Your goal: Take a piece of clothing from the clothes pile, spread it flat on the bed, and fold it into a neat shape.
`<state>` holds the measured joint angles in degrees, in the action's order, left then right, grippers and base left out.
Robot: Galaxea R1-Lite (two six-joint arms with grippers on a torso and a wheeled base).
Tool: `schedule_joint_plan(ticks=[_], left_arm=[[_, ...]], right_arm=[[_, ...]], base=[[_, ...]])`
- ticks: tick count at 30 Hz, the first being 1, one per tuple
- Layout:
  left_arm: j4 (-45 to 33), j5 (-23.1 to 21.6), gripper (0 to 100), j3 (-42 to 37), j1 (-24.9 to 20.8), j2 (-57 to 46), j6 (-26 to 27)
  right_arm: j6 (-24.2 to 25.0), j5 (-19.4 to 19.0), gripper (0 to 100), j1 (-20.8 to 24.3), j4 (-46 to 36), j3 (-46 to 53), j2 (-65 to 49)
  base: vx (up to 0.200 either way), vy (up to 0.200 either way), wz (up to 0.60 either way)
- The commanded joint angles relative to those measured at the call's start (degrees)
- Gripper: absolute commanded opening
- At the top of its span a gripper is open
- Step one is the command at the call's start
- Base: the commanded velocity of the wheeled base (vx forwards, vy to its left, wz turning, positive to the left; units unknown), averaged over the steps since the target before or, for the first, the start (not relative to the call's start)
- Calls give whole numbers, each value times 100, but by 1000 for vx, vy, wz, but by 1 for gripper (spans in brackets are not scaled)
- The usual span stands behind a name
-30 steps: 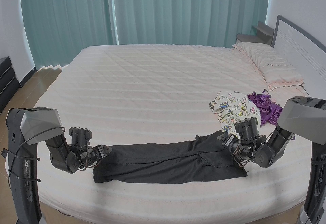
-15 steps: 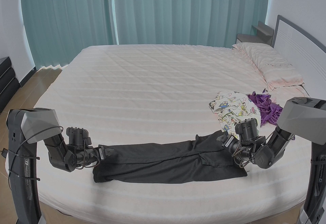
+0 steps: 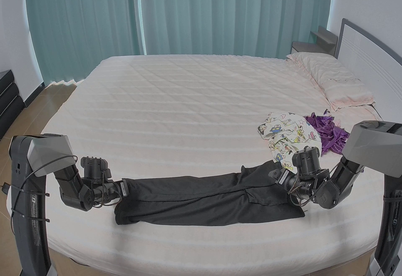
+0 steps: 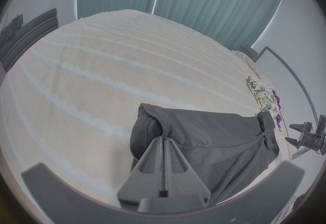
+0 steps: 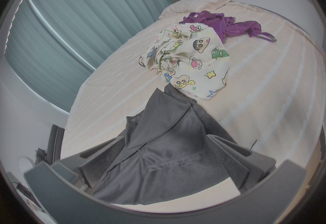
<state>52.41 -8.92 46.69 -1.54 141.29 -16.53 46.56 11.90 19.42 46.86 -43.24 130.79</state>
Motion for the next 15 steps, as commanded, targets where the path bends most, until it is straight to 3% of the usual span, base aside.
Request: schedule_joint_plan(ticks=[1, 15], left_arm=[[6, 13, 0, -72, 57, -295, -43], [6, 216, 0, -195, 13, -699, -439]], right_arm=[[-393, -12, 100, -263, -1, -273, 245], [-490, -135, 100, -246, -379, -1319, 1124]], base=[[0, 0, 0], [0, 0, 0]])
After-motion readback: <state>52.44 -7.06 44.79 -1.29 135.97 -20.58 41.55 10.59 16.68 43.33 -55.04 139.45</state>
